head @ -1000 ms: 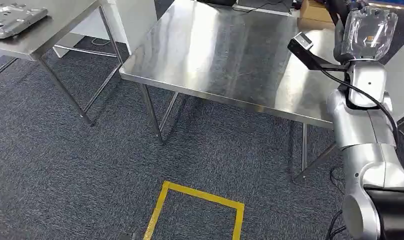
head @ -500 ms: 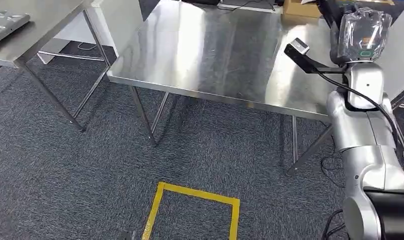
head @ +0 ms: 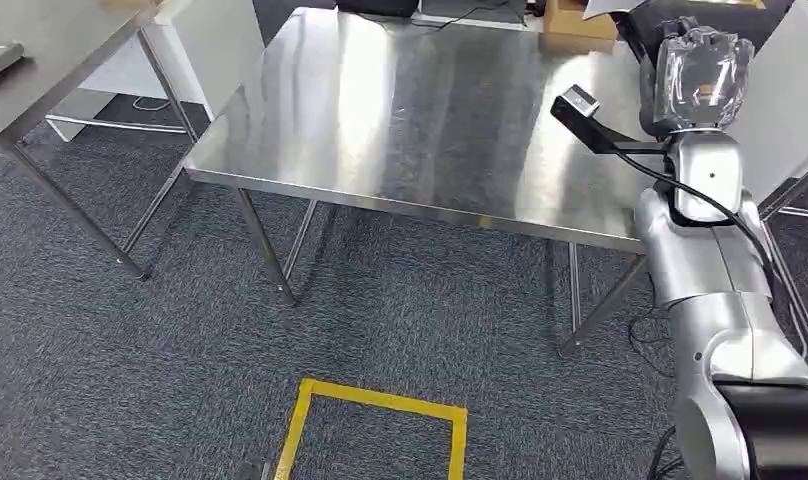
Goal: Take the parts from the cabinet and place them on the table.
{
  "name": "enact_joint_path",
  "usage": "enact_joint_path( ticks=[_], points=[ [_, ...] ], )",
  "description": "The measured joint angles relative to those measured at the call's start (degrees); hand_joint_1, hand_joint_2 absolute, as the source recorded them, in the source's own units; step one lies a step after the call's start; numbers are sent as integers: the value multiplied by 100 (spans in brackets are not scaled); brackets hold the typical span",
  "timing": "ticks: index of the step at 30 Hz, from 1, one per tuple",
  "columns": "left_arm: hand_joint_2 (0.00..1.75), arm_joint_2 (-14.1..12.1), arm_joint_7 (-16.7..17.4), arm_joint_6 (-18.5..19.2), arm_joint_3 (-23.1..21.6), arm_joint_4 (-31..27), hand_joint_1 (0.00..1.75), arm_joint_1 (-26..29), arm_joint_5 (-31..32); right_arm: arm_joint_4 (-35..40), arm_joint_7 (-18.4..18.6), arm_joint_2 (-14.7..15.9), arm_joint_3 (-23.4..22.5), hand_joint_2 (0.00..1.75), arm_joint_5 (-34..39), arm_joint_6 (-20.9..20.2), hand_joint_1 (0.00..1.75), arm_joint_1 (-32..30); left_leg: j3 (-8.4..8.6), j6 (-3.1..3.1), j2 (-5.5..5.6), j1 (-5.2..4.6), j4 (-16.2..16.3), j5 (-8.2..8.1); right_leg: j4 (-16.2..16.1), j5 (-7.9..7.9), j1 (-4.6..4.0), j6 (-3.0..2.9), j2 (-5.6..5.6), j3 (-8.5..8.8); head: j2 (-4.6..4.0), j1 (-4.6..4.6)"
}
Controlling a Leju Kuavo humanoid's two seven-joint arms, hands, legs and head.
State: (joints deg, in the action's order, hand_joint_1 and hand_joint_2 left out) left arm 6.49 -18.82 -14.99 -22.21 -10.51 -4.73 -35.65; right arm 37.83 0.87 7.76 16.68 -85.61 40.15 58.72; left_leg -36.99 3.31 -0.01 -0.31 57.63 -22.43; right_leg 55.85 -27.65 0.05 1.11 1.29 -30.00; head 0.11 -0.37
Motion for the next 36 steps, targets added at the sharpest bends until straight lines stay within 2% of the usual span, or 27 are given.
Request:
enact_joint_path(
  ticks=[2,4,6,8,9,10,11,13,14,15,16,17,18,20,21,23,24,25,26,27,28,29,30,32,33,35,36],
  points=[
    [175,7,0,-2,0,0,0,3,7,0,26,2,2,175,-2,0,175,-46,105,57,-4,-3,-94,-19,127,92,-18,108,-3,40,0,-5],
    [175,2,-2,0,7,0,0,-2,9,0,33,0,11,175,-4,2,175,-59,232,79,3,44,-171,-27,455,79,20,133,-52,-164,0,-11],
    [175,9,-2,0,11,0,0,-14,9,0,37,7,22,175,-7,0,175,-49,312,123,7,50,-185,-114,1441,-81,42,140,-60,-833,0,-13],
    [175,17,0,0,13,0,0,6,9,-13,39,13,22,175,-7,0,175,-106,415,98,23,52,-183,-223,1908,-361,89,177,-61,-1286,0,-11],
    [175,17,0,0,13,0,0,13,9,-22,39,13,28,175,-7,0,175,-134,492,78,29,60,-183,-285,1820,-375,117,216,-65,-1353,0,-7],
    [175,17,0,0,20,2,0,20,9,-24,39,13,39,175,-7,0,175,-151,583,49,33,74,-181,-355,1512,-274,146,277,-75,-1300,0,-13],
    [175,17,0,0,24,2,0,22,9,-26,39,13,46,175,-7,0,175,-155,678,19,33,86,-180,-427,1065,-61,179,379,-94,-1173,0,-11],
    [175,11,0,0,33,4,0,27,9,-46,39,17,61,175,-9,0,175,-160,778,-67,28,83,-179,-591,51,776,231,619,-238,-901,0,-46],
    [175,13,2,0,35,4,0,35,9,-54,39,28,63,175,-9,0,175,-160,889,-110,20,64,-155,-691,-23,817,200,482,-275,-897,0,-40],
    [175,9,-2,0,35,2,0,23,9,-57,42,13,83,175,-9,0,175,-168,890,-151,11,63,-194,-719,6,768,124,316,-225,-796,0,-44],
    [175,9,0,2,37,2,0,26,18,-57,70,31,83,175,-11,0,175,-172,944,-179,-4,67,-201,-727,13,757,146,210,-210,-816,0,-38],
    [175,9,2,4,37,2,0,25,24,-57,100,24,92,175,-15,2,175,-157,959,-183,-13,76,-192,-730,21,714,139,142,-199,-801,0,-27],
    [175,2,2,7,37,2,0,8,35,-48,135,22,94,175,-22,4,175,-148,872,-219,-21,97,-18,-678,15,685,176,74,-166,-737,0,-3],
    [175,4,2,18,37,0,0,0,46,-57,208,11,118,175,-28,4,175,-122,337,-282,-13,118,814,-527,9,587,166,-53,-143,-630,0,6],
    [175,2,7,22,37,2,0,10,50,-81,228,-7,158,175,-31,4,175,-123,26,-318,-12,123,1233,-643,7,518,159,-73,-130,-569,0,33],
    [175,0,20,35,37,2,0,38,61,-175,302,-61,254,175,-33,4,175,-134,-448,-355,-11,124,1646,-1158,7,377,134,-96,-86,-416,0,41],
    [175,0,20,35,35,2,0,48,79,-212,333,-83,289,175,-33,4,175,-133,-569,-345,-11,121,1599,-1303,7,305,120,-98,-65,-326,0,41],
    [175,0,20,44,35,2,0,56,105,-255,393,-109,319,175,-33,4,175,-131,-597,-315,-11,114,1407,-1293,6,234,105,-98,-54,-229,0,46],
    [175,0,20,50,35,2,0,64,112,-297,446,-133,348,175,-33,4,175,-116,-553,-247,-10,93,1058,-1111,3,155,88,-98,-49,-131,0,41],
    [175,0,20,57,35,2,0,73,125,-358,511,-166,389,175,-33,4,175,-85,-472,-163,-8,66,636,-754,-1,87,66,-95,-45,-38,0,45],
    [175,-7,20,68,35,2,0,89,144,-440,582,-199,435,175,-33,4,175,-45,-369,-13,6,4,76,-43,-17,1,80,-96,-42,34,0,46],
    [175,-40,20,76,33,11,0,106,164,-571,674,-230,485,175,-37,4,175,6,-319,42,79,-49,-172,462,-4,-70,42,-65,-13,127,0,41],
    [175,-35,37,103,29,11,0,106,190,-657,739,-273,531,175,-37,4,175,53,-253,23,69,-53,-173,301,-74,-116,45,-13,7,170,0,43],
    [175,-26,55,116,-4,0,0,67,234,-739,846,-295,575,175,-37,0,175,155,-136,63,56,-81,-252,257,-5,-77,25,89,4,253,0,56],
    [175,-24,63,118,-24,0,0,62,256,-767,883,-308,577,175,-37,-4,175,217,-41,88,61,-76,-270,217,12,-69,23,103,0,293,0,65],
    [175,-24,85,131,-54,-2,0,50,290,-877,946,-332,629,175,-37,-74,175,326,177,121,67,-3,-361,145,629,-75,30,107,-48,-42,0,32],
    [175,-20,100,138,-61,-2,0,49,302,-970,979,-345,690,175,-39,-140,175,364,244,123,66,-1,-373,84,1134,-123,36,122,-51,-347,0,28]
  ],
)
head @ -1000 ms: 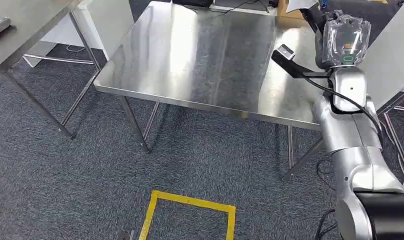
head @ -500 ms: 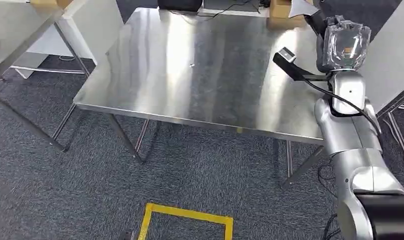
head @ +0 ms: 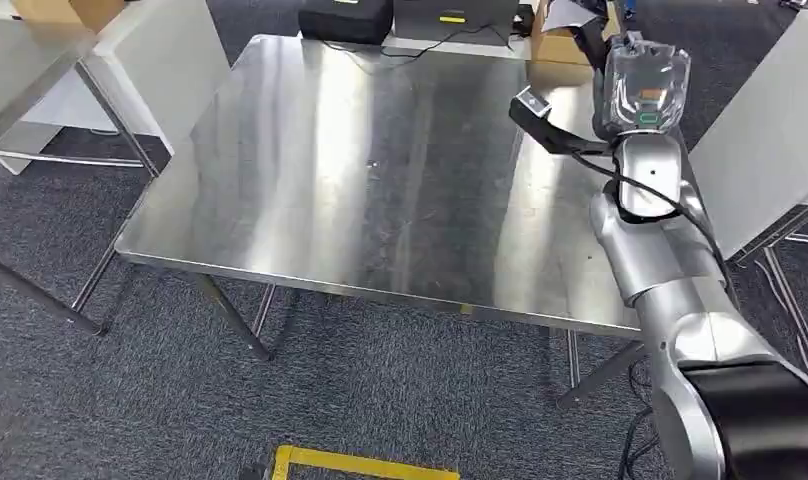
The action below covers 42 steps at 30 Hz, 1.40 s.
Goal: Take the parts from the cabinet and place them on the table.
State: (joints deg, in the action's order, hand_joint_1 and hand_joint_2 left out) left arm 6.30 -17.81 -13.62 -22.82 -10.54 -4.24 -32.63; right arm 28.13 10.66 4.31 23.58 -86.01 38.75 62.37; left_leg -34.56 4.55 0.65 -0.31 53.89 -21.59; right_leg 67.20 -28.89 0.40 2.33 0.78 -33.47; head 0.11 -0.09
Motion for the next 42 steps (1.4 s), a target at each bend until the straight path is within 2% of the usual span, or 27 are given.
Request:
enact_joint_path(
  ticks=[2,3,4,5,6,7,8,9,10,11,12,13,14,15,17,18,19,20,22,23,24,25,27,28,31,37,42],
  points=[
    [175,28,20,2,-20,0,0,22,35,-158,88,-11,81,175,0,-118,175,-50,150,-15,20,19,-3,-139,648,-398,11,-23,-1,-475,0,-4],
    [175,31,24,4,-42,0,0,29,37,-219,134,-15,123,175,0,-162,175,-80,225,-26,43,29,-3,-204,709,-548,26,-8,-3,-621,0,-5],
    [175,37,26,11,-61,0,0,38,39,-280,195,-26,184,175,0,-212,175,-92,320,-44,63,37,-2,-279,569,-609,47,10,-9,-699,0,-2],
    [175,37,31,11,-77,0,0,43,42,-329,234,-39,241,175,0,-252,175,-83,418,-65,74,44,-2,-356,241,-495,72,77,-16,-685,0,-7],
    [175,39,31,20,-92,0,0,43,48,-372,254,-50,298,175,2,-282,175,-68,527,-93,86,49,-2,-440,-266,-191,96,195,-34,-603,0,2],
    [175,39,33,20,-98,0,0,43,48,-394,258,-53,319,175,0,-284,175,-68,583,-106,86,51,-1,-486,-550,44,108,269,-55,-551,0,-2],
    [175,41,35,35,-107,4,0,54,55,-473,265,-55,359,175,0,-297,175,-77,691,-149,98,42,6,-596,-1192,796,118,435,-131,-489,0,-9],
    [175,41,42,35,-120,4,0,63,55,-510,267,-55,390,175,0,-304,175,-85,777,-182,111,39,19,-703,-1329,884,111,287,-199,-446,0,26],
    [175,46,46,35,-142,4,0,54,57,-523,273,-81,420,175,0,-324,175,-73,819,-245,107,49,-43,-788,-1309,848,-1,161,-165,-310,0,9],
    [175,46,44,35,-144,4,0,49,55,-523,278,-85,424,175,0,-324,175,-48,911,-273,86,52,22,-734,-1362,861,41,44,-144,-252,0,11],
    [175,54,42,41,-149,2,0,37,55,-527,287,-107,442,175,0,-328,175,-1,925,-286,66,56,99,-698,-1368,841,26,-52,-114,-143,0,35],
    [175,50,42,41,-149,2,0,29,57,-527,300,-116,446,175,0,-335,175,58,829,-314,26,75,355,-693,-1397,792,83,-153,-93,-30,0,17],
    [175,55,44,44,-151,0,0,22,57,-529,302,-129,448,175,0,-339,175,110,712,-332,-1,75,634,-722,-1394,735,80,-233,-104,33,0,28],
    [175,50,94,57,-153,0,0,9,57,-532,304,-160,464,175,0,-368,175,175,475,-357,-14,91,1018,-889,-1394,693,75,-291,-88,72,0,52],
    [175,33,241,101,-160,0,0,-23,64,-545,308,-217,499,175,0,-464,175,232,-103,-415,-16,125,1737,-1313,-1390,619,75,-278,-42,134,0,59],
    [175,24,276,103,-162,0,0,-32,72,-553,310,-227,512,175,0,-485,175,229,-238,-435,-17,135,1852,-1373,-1388,595,76,-266,-34,162,0,65],
    [175,13,319,111,-175,0,0,-56,99,-580,315,-247,543,175,0,-512,175,214,-412,-451,-27,167,1802,-1298,-1375,535,89,-224,-30,249,0,63],
    [175,6,337,111,-181,0,0,-65,103,-589,317,-254,558,175,0,-516,175,212,-411,-465,-36,182,1628,-1158,-1368,495,98,-205,-26,290,0,59],
    [175,-15,367,100,-190,0,0,-83,138,-597,317,-297,566,175,0,-516,175,218,-184,-516,-57,226,606,-358,-1293,348,162,-111,-22,423,0,61],
    [175,-7,380,94,-199,0,0,-81,147,-599,317,-310,569,175,0,-516,175,214,-119,-554,-90,256,212,29,-1265,272,146,-51,-23,429,0,70],
    [175,-2,417,86,-214,2,0,-92,149,-604,317,-315,577,175,0,-518,175,210,-184,-522,-83,199,263,-100,-1261,249,132,-16,-22,434,0,94],
    [175,-11,437,70,-227,0,0,-127,149,-606,317,-317,586,175,0,-520,175,215,-139,-407,-71,182,283,-128,-1263,242,121,13,-22,383,0,91],
    [175,-7,499,55,-240,0,0,-114,140,-608,306,-306,586,175,0,-520,175,181,-192,-343,-41,188,271,-49,-1278,204,128,70,-29,383,0,79],
    [175,7,511,46,-243,0,0,-128,138,-615,302,-306,588,175,0,-520,175,167,-210,-359,-33,170,271,-21,-1258,223,134,46,-28,368,0,85],
    [175,13,564,55,-243,-2,0,-151,127,-621,252,-297,591,175,0,-577,175,100,-238,-357,43,162,270,-28,-1369,229,143,40,-39,408,0,57],
    [175,22,610,50,-243,-2,0,-152,127,-639,180,-326,590,175,9,-625,175,-84,-244,-286,126,145,266,-78,-1446,225,155,40,-59,470,0,59],
    [175,20,675,29,-251,-2,0,-166,151,-656,-6,-387,543,175,35,-787,175,-211,-230,-267,120,139,266,-82,-1465,213,159,85,-63,474,0,61]
  ],
)
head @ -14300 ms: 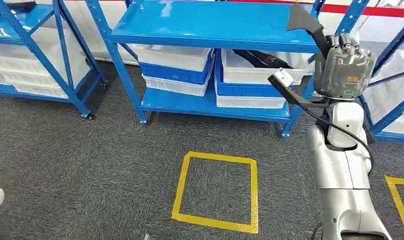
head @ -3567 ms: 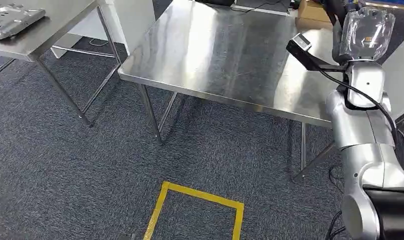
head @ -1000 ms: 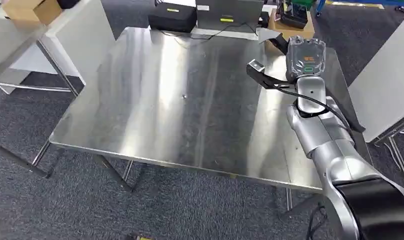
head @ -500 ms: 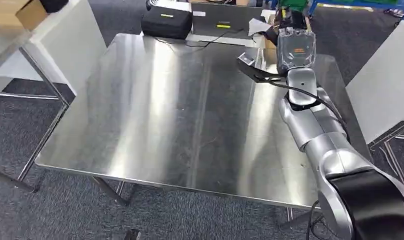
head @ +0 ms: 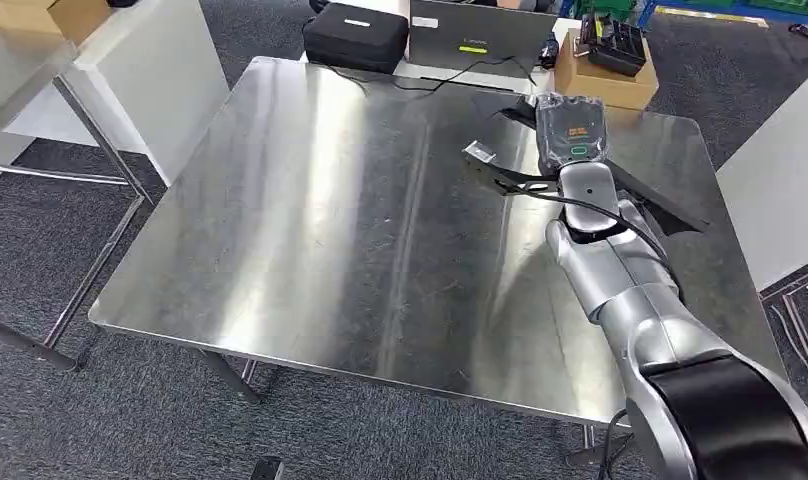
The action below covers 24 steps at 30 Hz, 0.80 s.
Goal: Take the parts from the cabinet and place them on the table.
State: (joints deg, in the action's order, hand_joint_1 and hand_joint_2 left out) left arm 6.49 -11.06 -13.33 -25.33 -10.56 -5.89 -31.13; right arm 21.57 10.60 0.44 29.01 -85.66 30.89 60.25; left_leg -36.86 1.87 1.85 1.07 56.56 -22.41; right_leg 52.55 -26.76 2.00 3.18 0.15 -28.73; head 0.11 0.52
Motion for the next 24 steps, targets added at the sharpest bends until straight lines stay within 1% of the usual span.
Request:
enact_joint_path(
  ticks=[1,2,7,12,17,24],
  points=[
    [175,0,9,-11,-9,0,0,-7,4,-5,-2,-13,-11,175,7,-13,175,-36,8,0,-1,1,0,0,1,1,0,48,0,1,0,0],
    [175,0,13,-18,-24,0,0,-13,11,-7,-4,-35,-20,175,9,-13,175,-80,15,0,-1,3,0,0,6,-1,-1,65,1,1,0,0],
    [175,0,28,-37,-42,-13,0,-48,20,-31,-18,-129,-110,175,31,9,175,-280,35,-2,-12,11,0,2,44,-2,-16,64,3,8,0,0],
    [175,0,39,-44,-66,-13,0,-83,63,-46,-116,-193,-190,175,44,11,175,-408,45,-3,-26,15,-2,2,64,-4,-20,64,5,3,0,2],
    [175,2,72,-59,-72,-13,0,-110,68,-77,-116,-258,-241,175,44,-26,175,-564,48,-4,-27,20,-3,1,70,-14,-23,74,7,3,0,2],
    [175,2,96,-88,-72,-13,0,-116,57,-118,-131,-324,-243,175,35,-96,175,-612,49,-4,-28,20,-4,1,71,-15,-23,73,9,3,0,0]
  ],
)
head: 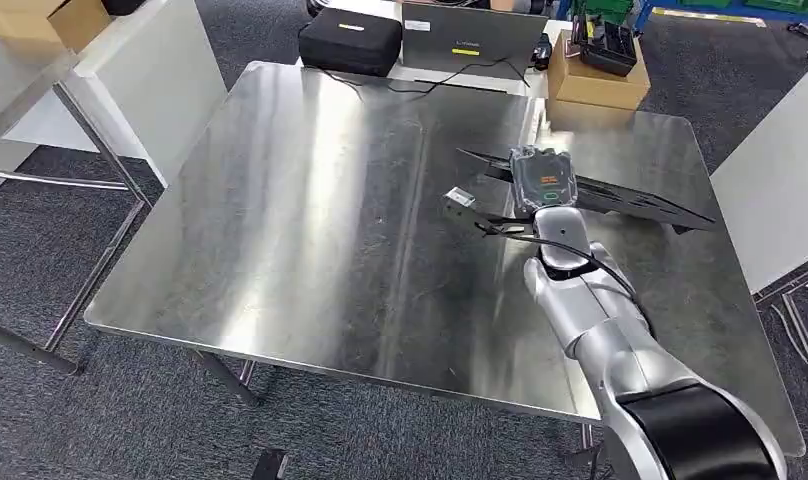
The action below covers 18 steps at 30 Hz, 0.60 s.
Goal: Take the parts from the cabinet and place them on the table.
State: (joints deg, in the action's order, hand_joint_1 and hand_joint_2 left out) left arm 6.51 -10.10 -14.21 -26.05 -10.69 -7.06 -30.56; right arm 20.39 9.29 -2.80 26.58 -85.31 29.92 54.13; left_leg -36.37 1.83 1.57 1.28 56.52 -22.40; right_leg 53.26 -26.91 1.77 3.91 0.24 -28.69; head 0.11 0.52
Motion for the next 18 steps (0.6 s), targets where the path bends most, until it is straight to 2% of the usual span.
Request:
enact_joint_path(
  ticks=[12,13,18],
  points=[
    [175,0,2,-24,0,-2,0,-3,0,-24,-42,-81,0,175,-2,-13,175,-58,2,0,0,0,0,0,0,0,0,0,1,1,0,0],
    [175,0,2,-31,0,-2,0,-2,0,-28,-44,-85,0,175,-2,-20,0,-59,2,0,0,0,0,0,0,0,0,0,1,1,0,0],
    [175,0,-17,-24,0,-15,0,-9,11,-52,-81,-129,0,175,-7,-39,0,-71,2,0,-1,0,0,0,0,0,0,0,1,1,0,0]
  ],
)
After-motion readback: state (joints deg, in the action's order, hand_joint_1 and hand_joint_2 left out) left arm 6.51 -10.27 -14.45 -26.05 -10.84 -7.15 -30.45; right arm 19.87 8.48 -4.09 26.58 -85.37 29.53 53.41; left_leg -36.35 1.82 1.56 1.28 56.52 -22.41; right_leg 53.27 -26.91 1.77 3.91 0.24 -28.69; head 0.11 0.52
